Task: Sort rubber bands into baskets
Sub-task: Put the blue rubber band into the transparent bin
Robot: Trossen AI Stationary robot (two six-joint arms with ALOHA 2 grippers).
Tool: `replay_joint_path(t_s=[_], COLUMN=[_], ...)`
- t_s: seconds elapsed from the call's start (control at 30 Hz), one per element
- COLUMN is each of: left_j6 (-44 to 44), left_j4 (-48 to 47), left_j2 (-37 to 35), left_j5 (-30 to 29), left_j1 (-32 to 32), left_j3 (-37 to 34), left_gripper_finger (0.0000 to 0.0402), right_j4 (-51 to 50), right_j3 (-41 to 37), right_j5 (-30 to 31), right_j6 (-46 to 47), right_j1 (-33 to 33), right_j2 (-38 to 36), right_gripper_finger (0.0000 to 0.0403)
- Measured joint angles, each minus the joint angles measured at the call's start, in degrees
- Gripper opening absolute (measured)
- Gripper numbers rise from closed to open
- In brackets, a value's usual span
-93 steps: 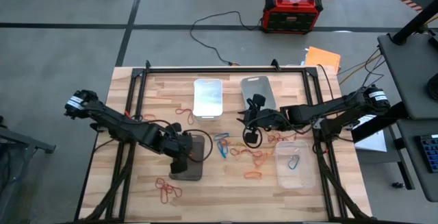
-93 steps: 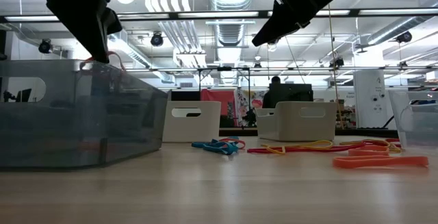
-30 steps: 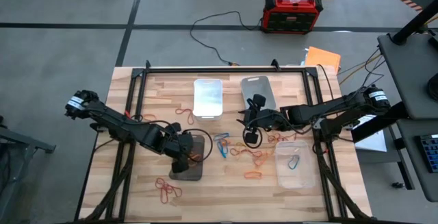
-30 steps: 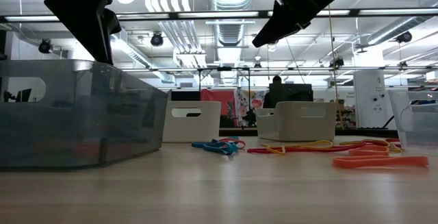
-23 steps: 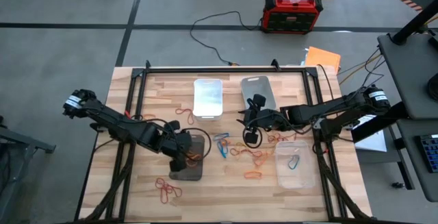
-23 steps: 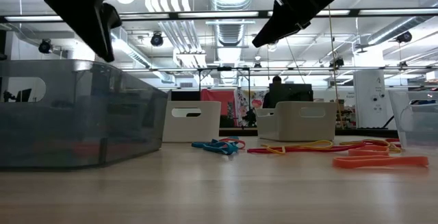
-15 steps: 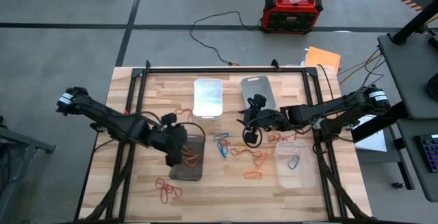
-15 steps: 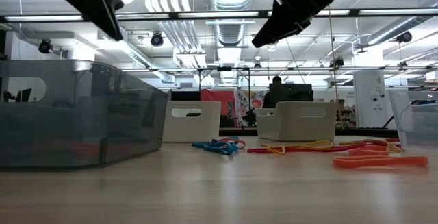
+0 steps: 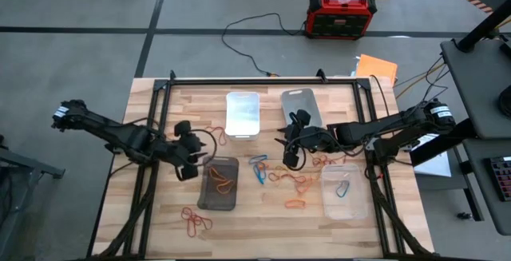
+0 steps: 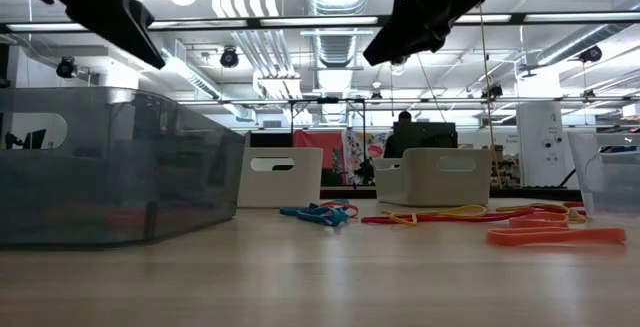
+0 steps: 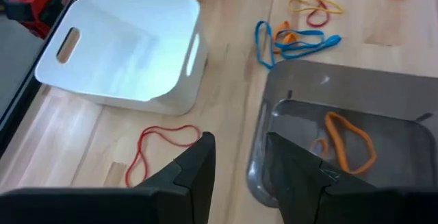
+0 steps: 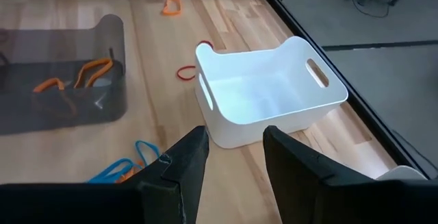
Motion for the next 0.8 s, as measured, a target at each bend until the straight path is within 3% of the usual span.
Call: replay_joint_path(t_s=[0.2,0.47,0.63,0.8], left_j6=[7.4,18.3,23.4,24.5], left_j4=[7.5,16.2,20.0,21.1], left_j2=[-5.2,-8.7,-9.1,-9.1], left_j5=[1.1,12.2,14.2,14.2], left_j1=[5.3,14.7,19.5,21.9], left_j3=[-5.7,-9.9,-11.8,-12.2], left_gripper_finger=[0.0114,0.0114,0.0114,0.0114], right_j4=[0.4,1.6,0.6,-11.4], right_j3=[0.0,2.0,7.5,15.9], right_j5=[0.0,-2.0,-5.5,-6.5], right_j6=[1.2,1.2,0.2,0.8], right_j1=[-0.4,-1.5,-1.5,-1.5], right_j2=[0.0,0.9,6.8,14.1], right_gripper_finger=[0.0139,0.0139,0.0139,0.0139])
